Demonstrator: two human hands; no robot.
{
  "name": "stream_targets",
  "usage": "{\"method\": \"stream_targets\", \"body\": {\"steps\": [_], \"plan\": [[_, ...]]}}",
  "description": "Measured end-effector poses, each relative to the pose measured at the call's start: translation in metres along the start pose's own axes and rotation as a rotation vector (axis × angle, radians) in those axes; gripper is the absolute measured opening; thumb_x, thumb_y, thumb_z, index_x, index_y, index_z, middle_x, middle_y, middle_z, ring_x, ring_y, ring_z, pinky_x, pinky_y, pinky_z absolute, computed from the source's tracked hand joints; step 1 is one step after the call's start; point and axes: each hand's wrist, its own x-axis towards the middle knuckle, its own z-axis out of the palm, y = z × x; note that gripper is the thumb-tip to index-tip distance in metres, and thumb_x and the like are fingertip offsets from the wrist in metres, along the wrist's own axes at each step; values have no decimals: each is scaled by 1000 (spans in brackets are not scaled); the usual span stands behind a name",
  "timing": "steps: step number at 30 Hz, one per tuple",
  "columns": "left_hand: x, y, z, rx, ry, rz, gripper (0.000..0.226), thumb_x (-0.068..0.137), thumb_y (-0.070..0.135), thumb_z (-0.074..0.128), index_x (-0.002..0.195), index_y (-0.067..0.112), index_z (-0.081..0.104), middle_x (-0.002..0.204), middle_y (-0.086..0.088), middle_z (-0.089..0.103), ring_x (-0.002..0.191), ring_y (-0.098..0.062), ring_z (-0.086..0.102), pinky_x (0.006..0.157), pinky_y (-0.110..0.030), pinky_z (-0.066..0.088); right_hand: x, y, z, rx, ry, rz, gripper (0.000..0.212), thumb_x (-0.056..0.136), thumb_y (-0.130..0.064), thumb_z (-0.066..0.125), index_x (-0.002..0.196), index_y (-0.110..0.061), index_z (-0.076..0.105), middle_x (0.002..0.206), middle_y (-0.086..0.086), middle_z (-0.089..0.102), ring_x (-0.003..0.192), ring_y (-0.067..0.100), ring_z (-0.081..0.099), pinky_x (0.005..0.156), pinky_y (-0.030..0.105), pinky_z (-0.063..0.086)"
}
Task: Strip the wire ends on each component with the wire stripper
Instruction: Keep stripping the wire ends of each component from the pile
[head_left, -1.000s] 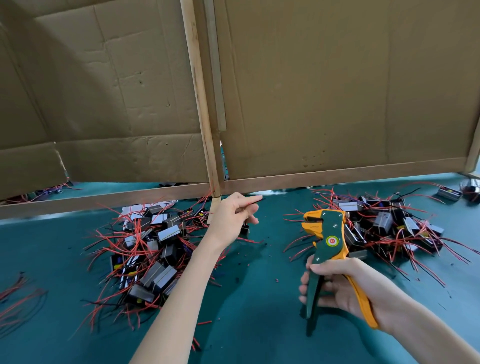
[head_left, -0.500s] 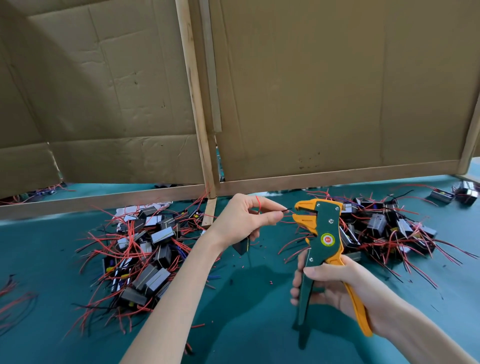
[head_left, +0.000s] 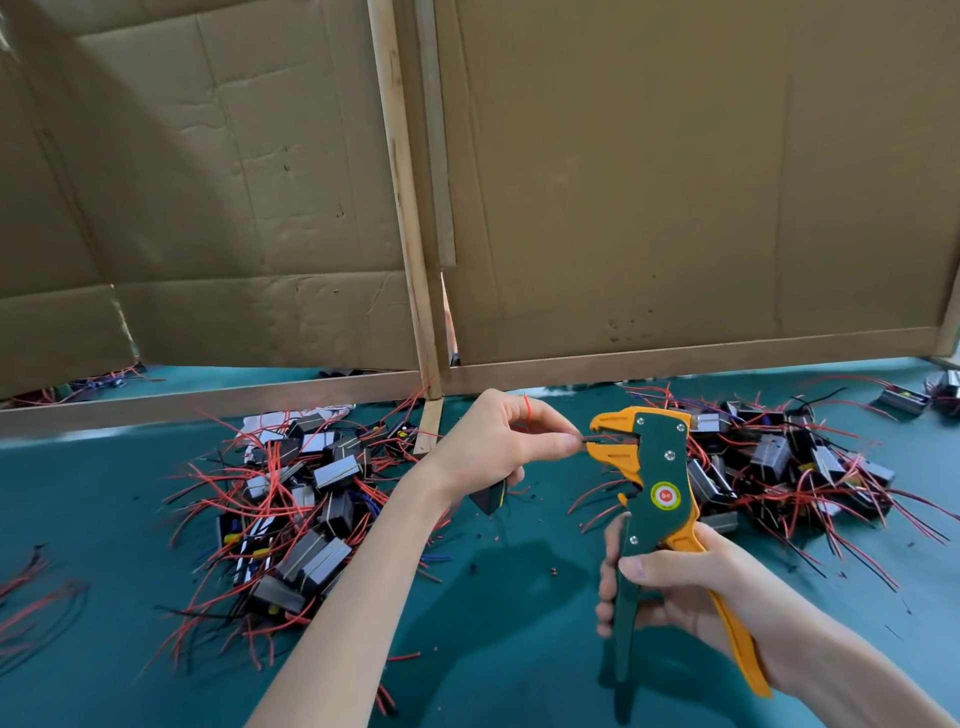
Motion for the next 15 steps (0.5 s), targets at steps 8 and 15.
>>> {"method": "stream_targets", "body": {"steps": [8, 15], "plan": [[-1, 0, -5, 4, -35, 2, 7, 82, 21, 75, 76, 25, 74, 67, 9, 67, 41, -9, 42, 45, -18, 37, -1, 4, -1, -79, -20, -19, 41, 47, -20, 95, 73, -3, 69, 71, 28, 59, 63, 41, 62, 63, 49, 55], [-1, -2, -4, -57, -106, 4, 3, 85, 20, 70, 85, 18, 68, 57, 14, 56, 44, -9, 44, 49, -18, 37, -5, 7, 2, -131, 50, 13, 45, 46, -34, 96, 65, -9, 64, 59, 21, 54, 50, 32, 55, 52, 39, 51]]}}
